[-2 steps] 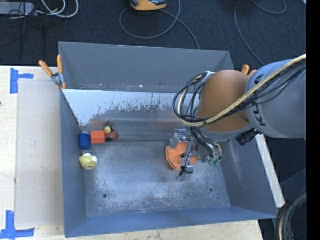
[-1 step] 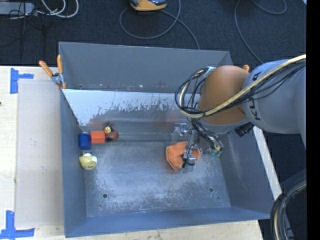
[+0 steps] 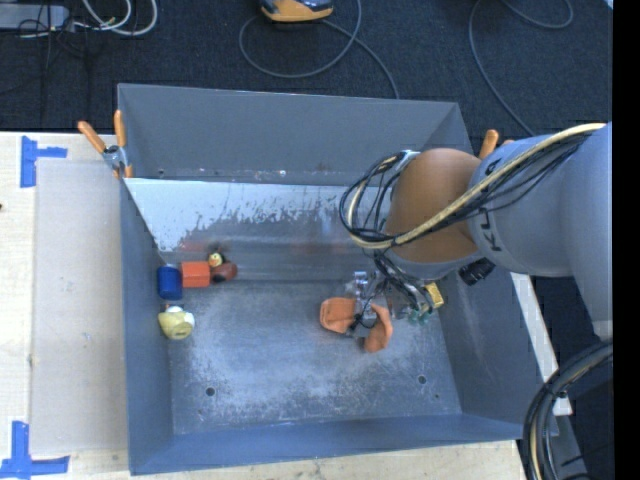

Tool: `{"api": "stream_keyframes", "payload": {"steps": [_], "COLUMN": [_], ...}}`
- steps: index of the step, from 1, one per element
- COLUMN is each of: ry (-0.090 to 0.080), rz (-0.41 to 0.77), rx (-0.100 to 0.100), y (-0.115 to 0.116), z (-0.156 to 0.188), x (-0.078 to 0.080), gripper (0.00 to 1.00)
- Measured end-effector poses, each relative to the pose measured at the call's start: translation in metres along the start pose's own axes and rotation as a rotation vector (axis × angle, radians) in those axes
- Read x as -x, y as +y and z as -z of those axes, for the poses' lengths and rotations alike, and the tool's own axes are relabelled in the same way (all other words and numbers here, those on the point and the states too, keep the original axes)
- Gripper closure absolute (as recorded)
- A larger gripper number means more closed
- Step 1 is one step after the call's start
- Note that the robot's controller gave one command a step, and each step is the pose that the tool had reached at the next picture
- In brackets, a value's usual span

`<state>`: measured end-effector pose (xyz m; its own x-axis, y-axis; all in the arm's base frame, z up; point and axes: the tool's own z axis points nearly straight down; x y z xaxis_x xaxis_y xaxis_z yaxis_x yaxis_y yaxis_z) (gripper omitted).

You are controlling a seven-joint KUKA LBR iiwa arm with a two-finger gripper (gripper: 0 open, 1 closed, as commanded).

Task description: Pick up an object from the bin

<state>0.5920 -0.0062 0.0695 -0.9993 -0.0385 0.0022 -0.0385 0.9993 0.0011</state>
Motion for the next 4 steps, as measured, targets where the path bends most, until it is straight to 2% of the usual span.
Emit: {"api": "stream_keyframes", "payload": {"steps": [1, 2, 3, 4], "ry": [0.000, 0.000, 0.000, -0.005], "rz": [0.000, -0.007, -0.007, -0.005], "rx": [0.000, 0.000, 0.001, 0.000], "y": [0.000, -0.002, -0.002, 0.003], "z": [0.000, 0.077, 0.077, 0.244], "x": [0.000, 0.008, 0.008, 0.007], "gripper": [1.00, 1.00, 1.00, 1.00]}}
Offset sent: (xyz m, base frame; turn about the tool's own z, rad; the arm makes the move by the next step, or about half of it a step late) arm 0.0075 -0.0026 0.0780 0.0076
